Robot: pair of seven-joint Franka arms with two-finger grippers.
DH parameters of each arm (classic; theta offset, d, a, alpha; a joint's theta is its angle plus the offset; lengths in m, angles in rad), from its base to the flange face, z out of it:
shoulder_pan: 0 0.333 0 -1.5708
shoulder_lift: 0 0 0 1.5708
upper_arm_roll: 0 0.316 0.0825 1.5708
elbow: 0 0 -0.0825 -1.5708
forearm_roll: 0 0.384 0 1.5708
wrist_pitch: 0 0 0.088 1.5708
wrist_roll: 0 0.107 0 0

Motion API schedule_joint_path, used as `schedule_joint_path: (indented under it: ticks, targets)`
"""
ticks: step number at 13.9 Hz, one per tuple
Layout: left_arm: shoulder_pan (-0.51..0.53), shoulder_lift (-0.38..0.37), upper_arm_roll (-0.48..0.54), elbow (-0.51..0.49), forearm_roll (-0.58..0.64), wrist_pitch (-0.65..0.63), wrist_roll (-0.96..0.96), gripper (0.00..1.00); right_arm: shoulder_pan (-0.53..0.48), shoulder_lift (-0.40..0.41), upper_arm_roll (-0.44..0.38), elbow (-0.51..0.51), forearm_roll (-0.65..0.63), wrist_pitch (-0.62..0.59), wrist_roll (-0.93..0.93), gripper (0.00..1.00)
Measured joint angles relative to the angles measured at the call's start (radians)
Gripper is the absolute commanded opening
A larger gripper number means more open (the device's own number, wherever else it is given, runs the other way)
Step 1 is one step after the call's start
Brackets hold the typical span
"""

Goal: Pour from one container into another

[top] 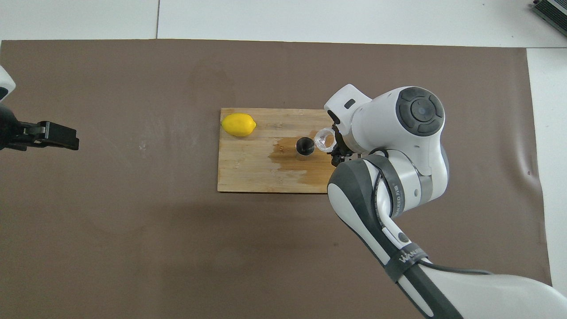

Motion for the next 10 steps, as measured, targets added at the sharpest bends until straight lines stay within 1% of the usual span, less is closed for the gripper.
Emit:
schedule_joint_path:
  ticks: [3, 6, 10]
  targets:
    - [0.000, 0.000, 0.000, 0.000, 0.000, 0.000, 0.000, 1.00, 0.023, 0.000, 0.000, 0.000, -0.096, 0.000, 0.042, 0.46]
    - [0.000, 0.000, 0.000, 0.000, 0.000, 0.000, 0.000, 1.00, 0.053, 0.000, 0.000, 0.003, -0.201, 0.004, 0.126, 0.46]
    - [0.000, 0.000, 0.000, 0.000, 0.000, 0.000, 0.000, 1.00, 0.074, 0.000, 0.000, 0.008, -0.278, 0.004, 0.150, 0.46]
